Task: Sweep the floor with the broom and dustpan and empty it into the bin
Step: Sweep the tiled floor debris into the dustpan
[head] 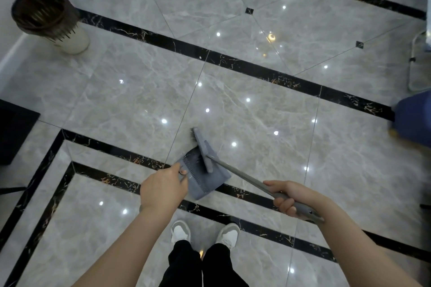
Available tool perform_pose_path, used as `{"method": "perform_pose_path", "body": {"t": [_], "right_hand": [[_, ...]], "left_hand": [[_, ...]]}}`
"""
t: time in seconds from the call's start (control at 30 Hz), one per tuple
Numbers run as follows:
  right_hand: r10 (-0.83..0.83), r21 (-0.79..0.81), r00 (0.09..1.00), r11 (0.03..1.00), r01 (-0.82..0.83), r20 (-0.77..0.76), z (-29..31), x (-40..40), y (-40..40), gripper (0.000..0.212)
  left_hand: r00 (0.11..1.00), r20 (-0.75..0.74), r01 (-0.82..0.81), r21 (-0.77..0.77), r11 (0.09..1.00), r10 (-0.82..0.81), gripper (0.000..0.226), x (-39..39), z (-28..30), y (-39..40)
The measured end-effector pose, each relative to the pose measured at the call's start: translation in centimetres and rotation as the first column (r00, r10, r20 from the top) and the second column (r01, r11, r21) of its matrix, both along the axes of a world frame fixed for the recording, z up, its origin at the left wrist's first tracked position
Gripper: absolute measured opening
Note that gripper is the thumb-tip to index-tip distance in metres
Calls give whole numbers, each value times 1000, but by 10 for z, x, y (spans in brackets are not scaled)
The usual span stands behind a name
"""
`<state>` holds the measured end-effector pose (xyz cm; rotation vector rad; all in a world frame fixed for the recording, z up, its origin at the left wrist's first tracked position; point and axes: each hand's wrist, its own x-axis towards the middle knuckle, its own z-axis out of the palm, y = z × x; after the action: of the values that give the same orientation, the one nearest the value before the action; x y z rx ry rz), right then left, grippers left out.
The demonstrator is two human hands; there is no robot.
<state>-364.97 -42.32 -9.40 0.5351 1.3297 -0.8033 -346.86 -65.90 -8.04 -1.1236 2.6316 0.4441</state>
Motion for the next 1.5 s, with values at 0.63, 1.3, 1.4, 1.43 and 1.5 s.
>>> {"method": "perform_pose_path", "body": {"t": [0.63,1.3,1.4,1.43,1.5], "right_hand": [[-136,16,964,990,143,-230,33,-61,-82,30],[247,133,870,969,-209,-426,0,-85,-377,46],[344,135,835,939,-317,-430,-12,-75,-406,46],[375,132,831,927,-352,-411,-17,-71,-415,46],[423,116,836,905,-410,-348,-21,-61,-427,45]], "left_hand": [[941,-65,-329,64,942,333,21,25,41,-81],[731,-81,-670,101,736,677,22,59,27,-304],[700,-73,-703,106,703,711,21,69,18,-315],[695,-71,-709,101,698,716,20,73,15,-318],[696,-60,-711,86,698,716,19,78,12,-324]]}}
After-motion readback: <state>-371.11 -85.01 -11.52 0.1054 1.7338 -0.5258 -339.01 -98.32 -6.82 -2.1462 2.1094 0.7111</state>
